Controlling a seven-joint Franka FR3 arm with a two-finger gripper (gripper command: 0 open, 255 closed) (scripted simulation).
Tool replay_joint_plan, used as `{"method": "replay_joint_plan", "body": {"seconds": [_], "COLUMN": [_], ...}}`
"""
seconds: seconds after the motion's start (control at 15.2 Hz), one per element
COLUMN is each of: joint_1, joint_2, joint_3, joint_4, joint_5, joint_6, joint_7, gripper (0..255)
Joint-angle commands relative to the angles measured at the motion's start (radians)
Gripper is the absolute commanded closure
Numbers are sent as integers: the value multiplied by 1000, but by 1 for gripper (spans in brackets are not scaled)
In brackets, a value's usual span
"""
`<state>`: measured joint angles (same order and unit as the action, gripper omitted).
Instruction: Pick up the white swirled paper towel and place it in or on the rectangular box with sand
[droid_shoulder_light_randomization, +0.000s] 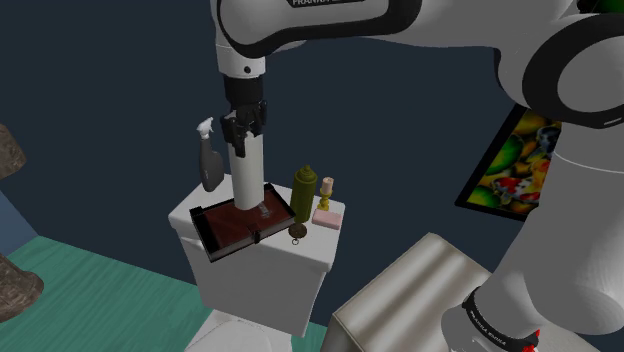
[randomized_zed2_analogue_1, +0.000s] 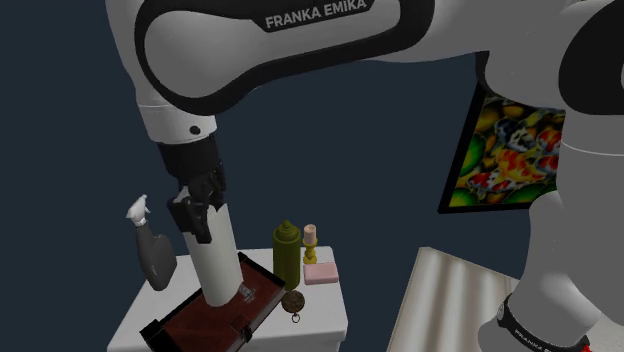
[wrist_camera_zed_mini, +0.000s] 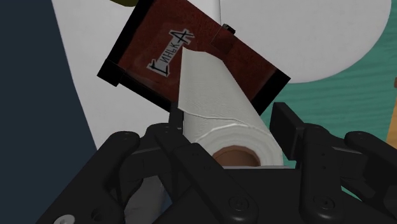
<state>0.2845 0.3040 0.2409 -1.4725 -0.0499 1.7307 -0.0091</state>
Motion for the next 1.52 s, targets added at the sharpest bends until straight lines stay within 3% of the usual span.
{"method": "replay_joint_plan", "body": {"seconds": [0.0,0.46,0.99,1.06,1.45], "joint_1": [-1,-3,-3,-1,-3], "joint_2": [1,9,9,14,7], "joint_3": [0,-2,-2,-2,-2], "joint_4": [-27,-115,-115,-111,-85], "joint_5": [0,-3,-3,-4,-2], "joint_6": [28,125,125,124,92], "joint_7": [0,1,1,3,1], "gripper": [255,255,255,0,0]}}
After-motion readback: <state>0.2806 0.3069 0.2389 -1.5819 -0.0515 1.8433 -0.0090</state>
